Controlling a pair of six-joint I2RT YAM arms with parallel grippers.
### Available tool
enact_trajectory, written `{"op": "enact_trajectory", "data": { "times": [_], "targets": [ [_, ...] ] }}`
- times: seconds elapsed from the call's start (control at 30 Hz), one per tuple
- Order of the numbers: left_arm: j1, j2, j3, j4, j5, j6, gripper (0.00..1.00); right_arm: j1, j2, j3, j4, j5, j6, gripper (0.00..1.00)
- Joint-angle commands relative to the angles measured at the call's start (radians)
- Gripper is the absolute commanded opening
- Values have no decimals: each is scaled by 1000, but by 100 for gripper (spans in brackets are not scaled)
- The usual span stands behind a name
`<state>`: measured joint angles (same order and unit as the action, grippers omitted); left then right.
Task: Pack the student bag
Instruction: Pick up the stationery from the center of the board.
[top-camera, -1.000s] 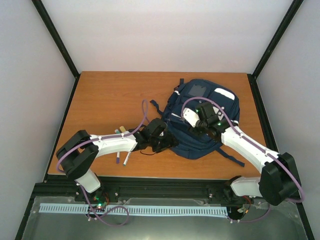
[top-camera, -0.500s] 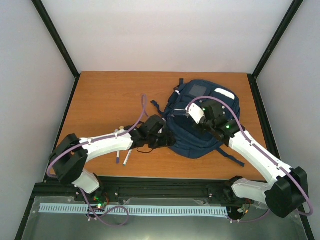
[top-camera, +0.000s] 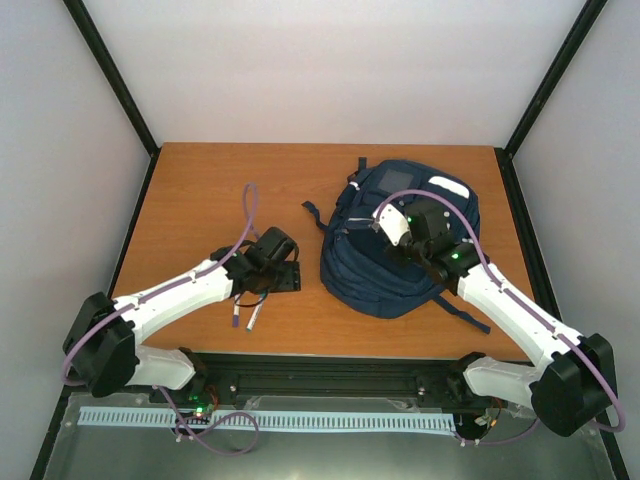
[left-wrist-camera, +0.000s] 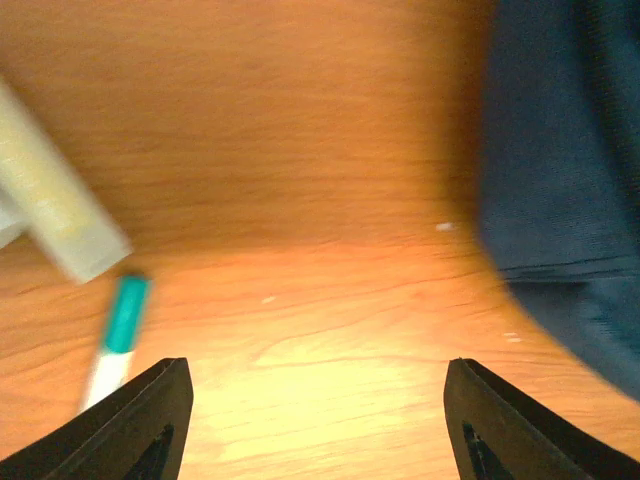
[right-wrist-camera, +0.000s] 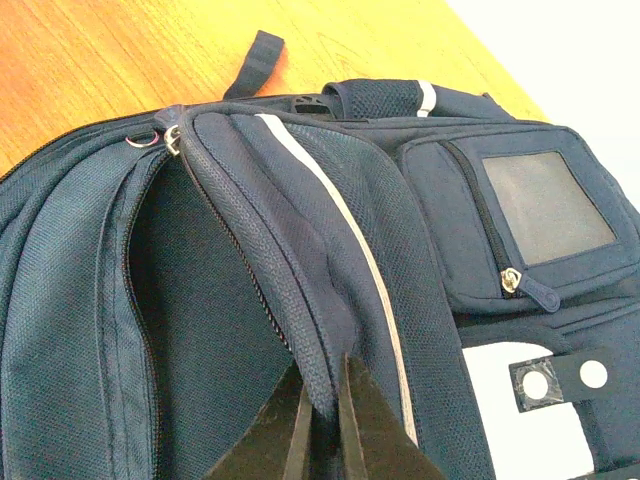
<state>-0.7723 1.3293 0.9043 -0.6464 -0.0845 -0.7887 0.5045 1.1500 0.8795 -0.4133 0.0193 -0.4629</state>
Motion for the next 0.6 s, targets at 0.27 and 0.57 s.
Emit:
{"op": "enact_trajectory", "data": {
  "times": [0.27,0.57],
  "targets": [
    [83,-2,-61,-248,-42,21,70,-6,-13,6,172,38,14,3],
    [112,16,-80,-265,-100,17,65,-6,-45,-37,185,6,9,4]
  ]
}}
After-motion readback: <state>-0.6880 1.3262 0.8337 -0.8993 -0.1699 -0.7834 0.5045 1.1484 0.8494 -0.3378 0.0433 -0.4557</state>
